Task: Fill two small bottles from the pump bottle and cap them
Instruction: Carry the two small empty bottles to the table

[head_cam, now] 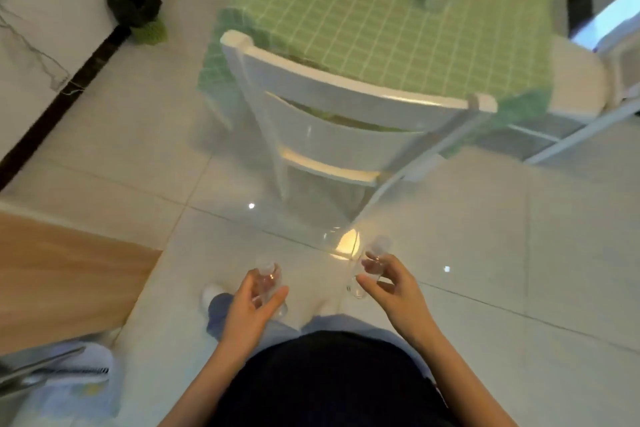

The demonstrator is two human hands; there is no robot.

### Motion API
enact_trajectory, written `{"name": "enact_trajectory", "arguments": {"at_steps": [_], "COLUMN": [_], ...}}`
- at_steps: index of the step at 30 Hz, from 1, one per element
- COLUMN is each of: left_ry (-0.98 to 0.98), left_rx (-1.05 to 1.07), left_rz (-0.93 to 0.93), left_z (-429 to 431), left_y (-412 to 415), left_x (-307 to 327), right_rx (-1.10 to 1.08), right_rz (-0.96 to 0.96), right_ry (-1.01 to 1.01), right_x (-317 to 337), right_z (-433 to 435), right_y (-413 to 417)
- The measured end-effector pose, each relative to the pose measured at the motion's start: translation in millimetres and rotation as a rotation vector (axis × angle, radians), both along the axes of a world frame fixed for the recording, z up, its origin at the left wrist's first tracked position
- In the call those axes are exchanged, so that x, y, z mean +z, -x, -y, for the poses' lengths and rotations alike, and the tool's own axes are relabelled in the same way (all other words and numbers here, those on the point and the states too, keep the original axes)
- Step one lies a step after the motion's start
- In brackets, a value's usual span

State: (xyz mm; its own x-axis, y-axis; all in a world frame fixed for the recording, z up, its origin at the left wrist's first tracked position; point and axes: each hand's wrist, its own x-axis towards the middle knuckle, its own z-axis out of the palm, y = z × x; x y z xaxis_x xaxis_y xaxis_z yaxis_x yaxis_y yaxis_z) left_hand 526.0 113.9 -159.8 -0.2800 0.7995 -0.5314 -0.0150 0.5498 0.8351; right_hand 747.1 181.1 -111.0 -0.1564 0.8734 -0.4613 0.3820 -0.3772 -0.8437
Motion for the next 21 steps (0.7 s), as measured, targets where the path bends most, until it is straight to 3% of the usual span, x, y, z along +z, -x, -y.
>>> {"name": "enact_trajectory", "arguments": {"at_steps": [8,11,13,14,15,19,21], "left_ry": [-0.042,0.011,-0.022,-0.057,-0.097,0.05,-0.007], "left_rx": [-0.37,-0.566,-0.358,-0.313,-0.256,-0.82,-0.836], "left_rz": [-0.026,0.053,-0.26,-0.529,-0.599,-0.1,-0.062], "left_z": [-64,-93,-102,-116,-127,-173,-205], "left_y": [-98,-130,-150,-165,-183,-229,-242], "left_x": [17,33,28,25,28,39,26], "right_rx": [-0.429,-0.566,-0.651,-0.69,-0.727,-0.844,-0.892], "right_rz": [0.009,-0.005,-0.005,-0.009,-0.014,-0.006,0.0], "right_ry": [0.011,0.023,0.034,0.036,0.036,0.035,0.037], "right_x": [-2,-9,-11,-13,-14,-16,-18], "right_z": [33,41,39,37,33,7,-11], "right_y": [-107,-130,-143,-150,-157,-189,-209]}}
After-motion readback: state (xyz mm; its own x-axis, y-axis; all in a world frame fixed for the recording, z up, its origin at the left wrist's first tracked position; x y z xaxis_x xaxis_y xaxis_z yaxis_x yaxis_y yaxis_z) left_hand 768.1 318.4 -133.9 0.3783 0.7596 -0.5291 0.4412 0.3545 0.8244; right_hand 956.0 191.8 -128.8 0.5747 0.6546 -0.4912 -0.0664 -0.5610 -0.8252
